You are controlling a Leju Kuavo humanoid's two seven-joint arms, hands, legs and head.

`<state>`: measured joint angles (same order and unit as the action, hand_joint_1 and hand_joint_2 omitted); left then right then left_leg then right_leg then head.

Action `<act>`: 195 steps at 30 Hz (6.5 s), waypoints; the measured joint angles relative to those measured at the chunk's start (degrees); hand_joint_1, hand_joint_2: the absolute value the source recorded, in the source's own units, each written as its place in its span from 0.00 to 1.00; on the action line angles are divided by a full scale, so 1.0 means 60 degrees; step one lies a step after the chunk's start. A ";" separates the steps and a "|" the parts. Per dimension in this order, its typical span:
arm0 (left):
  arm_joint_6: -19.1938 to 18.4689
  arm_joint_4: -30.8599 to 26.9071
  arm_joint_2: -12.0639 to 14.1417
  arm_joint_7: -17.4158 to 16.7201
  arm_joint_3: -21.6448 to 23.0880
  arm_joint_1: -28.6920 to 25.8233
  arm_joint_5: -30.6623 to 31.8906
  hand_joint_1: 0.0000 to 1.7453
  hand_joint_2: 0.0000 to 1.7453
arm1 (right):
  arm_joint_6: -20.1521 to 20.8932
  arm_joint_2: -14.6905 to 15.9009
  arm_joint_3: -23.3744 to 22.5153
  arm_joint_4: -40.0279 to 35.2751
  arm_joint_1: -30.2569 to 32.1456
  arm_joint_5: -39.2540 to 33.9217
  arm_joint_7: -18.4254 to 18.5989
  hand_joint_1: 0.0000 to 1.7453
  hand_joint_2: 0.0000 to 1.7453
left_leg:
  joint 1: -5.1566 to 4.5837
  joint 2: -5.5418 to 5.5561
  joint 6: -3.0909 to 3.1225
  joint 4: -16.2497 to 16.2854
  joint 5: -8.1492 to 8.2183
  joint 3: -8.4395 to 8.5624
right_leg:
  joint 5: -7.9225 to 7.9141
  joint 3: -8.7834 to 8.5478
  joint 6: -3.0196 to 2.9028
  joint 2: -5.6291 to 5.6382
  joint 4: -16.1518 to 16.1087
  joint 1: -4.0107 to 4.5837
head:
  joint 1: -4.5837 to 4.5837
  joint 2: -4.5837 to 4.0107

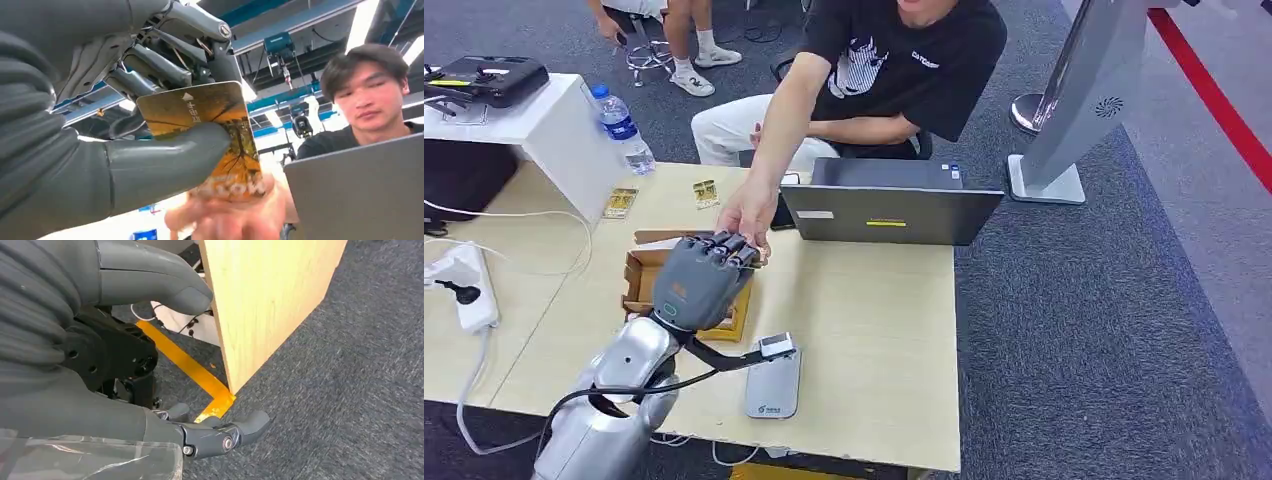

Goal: Pass the card to the sensor for recognition and then transmit it.

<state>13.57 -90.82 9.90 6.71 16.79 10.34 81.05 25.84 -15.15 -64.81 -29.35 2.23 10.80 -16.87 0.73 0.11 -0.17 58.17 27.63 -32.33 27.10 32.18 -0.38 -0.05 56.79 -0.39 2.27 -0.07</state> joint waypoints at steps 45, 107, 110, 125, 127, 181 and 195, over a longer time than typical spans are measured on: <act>0.1537 0.0957 0.0025 0.0864 0.1439 -0.2555 -0.1020 1.00 1.00 | -0.0055 -0.0066 0.0091 -0.0353 0.0019 -0.1286 -0.0157 0.00 1.00 | 0.0000 0.0004 0.0000 -0.0001 -0.0001 -0.0004 | 0.0006 0.0005 0.0007 -0.0009 0.0001 0.0000 | -0.0004 0.0000; 0.1734 -0.1191 0.1020 0.1454 -0.2281 -0.4152 -0.1016 0.00 1.00 | -0.1909 -0.0037 0.4846 -0.2543 0.1613 -0.5614 0.0514 0.00 1.00 | 0.0003 -0.0037 -0.0022 -0.0011 0.0003 -0.0024 | 0.0010 0.0056 -0.0017 0.0036 0.0021 0.0001 | -0.0007 0.0000; 0.1738 -0.0912 0.1020 0.1646 -0.2705 -0.4134 -0.0991 0.00 1.00 | -0.2014 -0.0073 0.5096 -0.2749 0.1762 -0.5697 0.0547 0.00 1.00 | 0.0003 -0.0036 -0.0024 -0.0011 0.0001 -0.0022 | 0.0009 0.0056 -0.0018 0.0038 0.0021 0.0001 | -0.0004 0.0000; 0.1541 0.1327 0.0871 0.1599 -0.4018 -0.2914 -0.0386 0.00 1.00 | -0.1635 -0.0149 0.5395 -0.3042 0.1961 -0.4578 0.0393 0.00 1.00 | 0.0004 -0.0019 -0.0024 -0.0008 -0.0002 -0.0023 | 0.0007 0.0044 -0.0017 0.0017 0.0023 0.0001 | -0.0007 0.0000; 0.1537 0.1808 0.0871 0.1512 -0.4033 -0.2607 -0.0236 0.00 1.00 | -0.1508 -0.0149 0.5245 -0.2947 0.1962 -0.4316 0.0342 0.00 1.00 | 0.0005 -0.0019 -0.0025 -0.0008 -0.0003 -0.0023 | 0.0007 0.0043 -0.0017 0.0016 0.0024 0.0001 | -0.0007 0.0000; 0.2138 0.3115 0.0594 0.1417 -0.4590 -0.1850 -0.0510 1.00 1.00 | -0.0441 -0.0164 0.2656 -0.1384 0.1462 -0.2444 -0.0273 0.00 1.00 | 0.0006 0.0010 -0.0023 -0.0010 -0.0008 -0.0031 | 0.0008 0.0032 -0.0016 -0.0008 0.0027 0.0002 | -0.0004 0.0000; 0.2069 0.3373 0.0550 0.1559 -0.4823 -0.1836 -0.0339 1.00 1.00 | -0.0568 -0.0164 0.2838 -0.1432 0.1447 -0.2947 -0.0117 0.00 1.00 | 0.0006 0.0014 -0.0023 -0.0009 -0.0008 -0.0028 | 0.0008 0.0033 -0.0016 -0.0010 0.0026 0.0002 | -0.0007 0.0000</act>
<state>25.99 -70.58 13.20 16.07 -12.15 -0.68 79.01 22.43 -16.13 -47.78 -37.94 10.91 -6.88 -17.57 0.77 0.19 -0.31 58.12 27.58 -32.49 27.15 32.38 -0.47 -0.12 56.95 -0.38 2.23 -0.07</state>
